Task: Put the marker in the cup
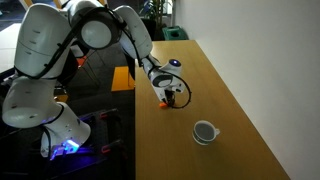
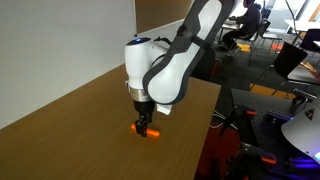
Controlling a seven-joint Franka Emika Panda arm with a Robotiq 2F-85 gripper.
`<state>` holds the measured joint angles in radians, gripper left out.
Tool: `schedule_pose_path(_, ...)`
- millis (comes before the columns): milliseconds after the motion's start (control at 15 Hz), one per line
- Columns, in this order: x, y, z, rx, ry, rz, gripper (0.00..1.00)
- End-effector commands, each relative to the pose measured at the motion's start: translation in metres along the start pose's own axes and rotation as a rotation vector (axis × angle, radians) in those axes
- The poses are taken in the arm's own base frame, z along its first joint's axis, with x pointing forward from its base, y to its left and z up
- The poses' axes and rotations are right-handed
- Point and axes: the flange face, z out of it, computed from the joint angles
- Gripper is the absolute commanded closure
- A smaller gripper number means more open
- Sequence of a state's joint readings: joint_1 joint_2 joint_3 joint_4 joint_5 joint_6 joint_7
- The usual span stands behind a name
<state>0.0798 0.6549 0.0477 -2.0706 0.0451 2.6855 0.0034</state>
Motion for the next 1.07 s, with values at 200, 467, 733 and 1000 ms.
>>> schedule_pose_path(200, 0.0155, -0.0071, 0.0033, 0.001, 0.002, 0.018, 0.50)
schedule_pose_path(467, 0.0196, -0.0068, 0.0051, 0.000, -0.001, 0.017, 0.74)
schedule_pose_path(733, 0.0204, -0.0059, 0.0075, -0.005, -0.004, 0.021, 0.95)
schedule_pose_path(1000, 0.0157, -0.0042, -0.0009, 0.021, -0.013, 0.022, 0.95)
